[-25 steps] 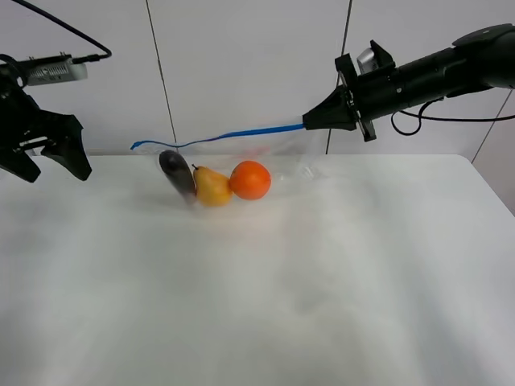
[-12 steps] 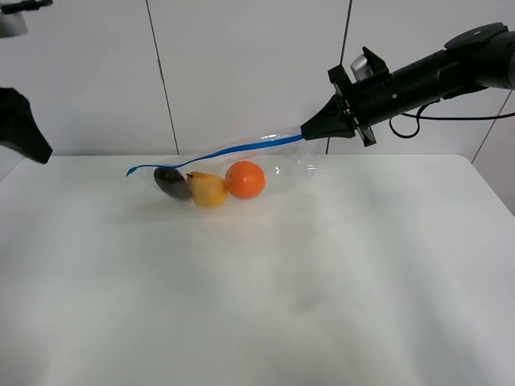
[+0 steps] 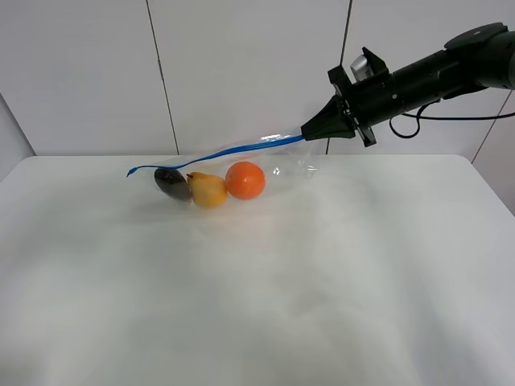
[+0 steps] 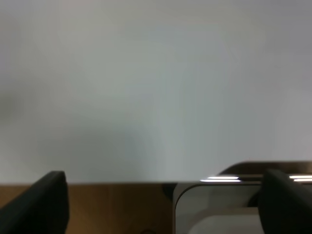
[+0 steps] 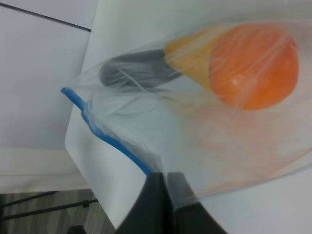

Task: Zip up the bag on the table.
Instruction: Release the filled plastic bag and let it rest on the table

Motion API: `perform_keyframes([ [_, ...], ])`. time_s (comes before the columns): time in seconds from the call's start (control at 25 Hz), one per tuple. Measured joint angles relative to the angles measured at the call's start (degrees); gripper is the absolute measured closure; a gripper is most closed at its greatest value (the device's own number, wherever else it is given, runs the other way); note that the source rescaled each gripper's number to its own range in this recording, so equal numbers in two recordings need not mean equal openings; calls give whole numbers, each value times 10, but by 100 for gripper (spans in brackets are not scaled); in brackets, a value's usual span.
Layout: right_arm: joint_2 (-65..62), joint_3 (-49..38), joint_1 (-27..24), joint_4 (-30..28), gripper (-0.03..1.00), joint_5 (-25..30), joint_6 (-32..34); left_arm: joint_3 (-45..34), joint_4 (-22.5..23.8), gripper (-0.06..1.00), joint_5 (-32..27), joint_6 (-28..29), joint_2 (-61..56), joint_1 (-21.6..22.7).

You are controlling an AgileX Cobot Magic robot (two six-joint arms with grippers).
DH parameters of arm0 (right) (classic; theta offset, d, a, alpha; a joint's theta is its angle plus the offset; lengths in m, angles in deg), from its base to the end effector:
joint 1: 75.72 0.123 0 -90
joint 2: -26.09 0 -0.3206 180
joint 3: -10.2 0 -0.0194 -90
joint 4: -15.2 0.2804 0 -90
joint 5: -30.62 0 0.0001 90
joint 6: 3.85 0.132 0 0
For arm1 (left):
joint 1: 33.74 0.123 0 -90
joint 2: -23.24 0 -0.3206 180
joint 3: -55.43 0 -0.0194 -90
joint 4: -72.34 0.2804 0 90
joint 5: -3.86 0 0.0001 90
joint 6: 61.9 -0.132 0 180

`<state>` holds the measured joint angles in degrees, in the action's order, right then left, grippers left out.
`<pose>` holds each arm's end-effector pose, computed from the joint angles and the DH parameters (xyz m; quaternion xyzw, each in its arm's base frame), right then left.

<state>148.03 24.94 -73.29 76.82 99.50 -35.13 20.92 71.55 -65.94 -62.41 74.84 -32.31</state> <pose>0.4662 0.1282 0.2607 -0.0880 0.8702 0.4612 0.1490 0.1331 0.0016 0.2921 -0.0088 0.9779 -0.0033 0.2088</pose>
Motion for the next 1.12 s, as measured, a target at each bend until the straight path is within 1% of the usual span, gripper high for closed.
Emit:
perform_keyframes([
  [0.08,0,0,0,0,96,0,0,-30,1,-2,0,12,-46,0],
  [0.2,0,0,0,0,91,0,0,-60,3,-2,-1,20,-110,0],
  [0.32,0,0,0,-9,82,0,0,-88,4,-2,10,20,-171,0],
  [0.44,0,0,0,-31,69,0,3,-103,2,-2,20,20,-218,0],
  [0.48,0,0,0,-39,63,0,5,-103,2,-2,25,20,-231,0],
  [0.56,0,0,0,-59,45,-2,14,-103,0,-2,27,20,-258,0],
  [0.68,-2,0,0,-79,12,-4,23,-104,-3,-2,28,20,-295,0],
  [0.76,-4,0,0,-91,3,-8,32,-104,-3,-2,28,20,-319,0],
  [0.84,-5,0,0,-109,-1,-15,49,-106,-4,-2,28,20,-341,0],
  [0.92,-5,0,0,-142,-2,-17,75,-106,-5,-2,28,20,-365,0],
  [1.04,-5,0,0,-222,-3,-26,121,-106,-6,-2,28,20,-412,0],
  [1.12,-5,0,0,-285,-3,-35,153,-106,-6,-2,28,20,-440,0],
])
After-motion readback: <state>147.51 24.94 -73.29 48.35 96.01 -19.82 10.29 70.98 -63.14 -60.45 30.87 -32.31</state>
